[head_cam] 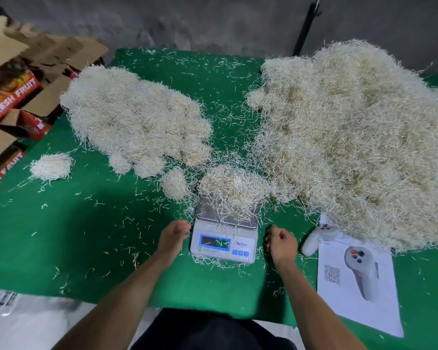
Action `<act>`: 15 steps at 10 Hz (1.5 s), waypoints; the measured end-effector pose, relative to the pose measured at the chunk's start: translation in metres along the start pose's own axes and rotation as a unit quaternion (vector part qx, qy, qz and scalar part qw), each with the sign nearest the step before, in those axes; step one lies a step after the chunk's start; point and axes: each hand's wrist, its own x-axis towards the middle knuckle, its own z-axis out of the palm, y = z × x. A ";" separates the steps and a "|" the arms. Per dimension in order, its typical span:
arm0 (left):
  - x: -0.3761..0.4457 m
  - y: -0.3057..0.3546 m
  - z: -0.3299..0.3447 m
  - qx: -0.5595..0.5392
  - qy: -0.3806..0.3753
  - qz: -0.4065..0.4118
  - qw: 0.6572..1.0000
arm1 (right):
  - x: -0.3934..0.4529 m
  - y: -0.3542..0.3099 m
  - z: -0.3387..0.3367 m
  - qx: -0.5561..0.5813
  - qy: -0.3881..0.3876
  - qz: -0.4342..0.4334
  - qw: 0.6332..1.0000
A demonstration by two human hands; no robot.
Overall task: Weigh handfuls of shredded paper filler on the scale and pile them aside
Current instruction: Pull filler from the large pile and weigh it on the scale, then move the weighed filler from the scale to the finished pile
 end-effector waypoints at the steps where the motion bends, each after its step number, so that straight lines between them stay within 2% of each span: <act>1: 0.000 -0.003 -0.001 -0.006 -0.008 -0.011 1.000 | 0.000 0.000 -0.002 0.002 -0.004 0.006 1.000; 2: 0.002 0.000 0.000 -0.010 -0.006 -0.021 1.000 | -0.001 -0.003 -0.003 0.012 -0.005 0.010 1.000; 3: 0.007 0.022 0.005 -0.037 -0.021 -0.072 0.997 | 0.001 -0.020 -0.002 0.043 -0.030 0.043 0.998; 4: 0.020 0.073 0.018 -0.097 -0.033 -0.044 0.994 | 0.009 -0.067 0.010 0.085 -0.032 0.010 0.996; 5: 0.028 0.131 0.030 -0.105 -0.013 -0.020 0.994 | 0.004 -0.121 0.033 0.078 -0.027 -0.109 0.991; 6: 0.013 0.172 0.057 0.000 -0.043 0.002 0.999 | -0.009 -0.136 0.069 -0.017 -0.110 -0.167 0.980; 7: -0.004 0.191 0.094 -0.025 -0.084 0.069 0.994 | -0.007 -0.141 0.095 -0.068 -0.145 -0.128 0.979; 8: 0.014 0.207 0.096 -0.217 -0.100 0.002 0.971 | 0.003 -0.175 0.094 0.091 -0.120 -0.076 0.986; 9: 0.023 0.222 0.082 -0.288 -0.092 -0.005 0.953 | 0.007 -0.221 0.094 0.186 -0.020 -0.074 0.979; 10: 0.032 0.242 0.060 -0.326 -0.174 0.002 0.929 | -0.014 -0.255 0.105 0.219 -0.058 -0.204 0.952; 11: 0.065 0.245 0.022 -0.370 -0.104 0.001 0.923 | -0.034 -0.269 0.118 0.164 -0.102 -0.278 0.941; 12: 0.077 0.260 0.008 -0.338 -0.115 0.018 0.934 | -0.014 -0.293 0.120 0.069 -0.045 -0.352 0.932; 13: 0.087 0.268 -0.009 -0.341 -0.158 0.048 0.925 | -0.007 -0.320 0.115 0.029 -0.129 -0.368 0.920; 14: 0.101 0.280 -0.028 -0.366 -0.070 0.036 0.927 | -0.033 -0.311 0.139 -0.037 -0.211 -0.395 0.893; 15: 0.084 0.304 -0.028 -0.331 -0.090 0.008 0.939 | -0.023 -0.330 0.145 0.009 -0.137 -0.369 0.919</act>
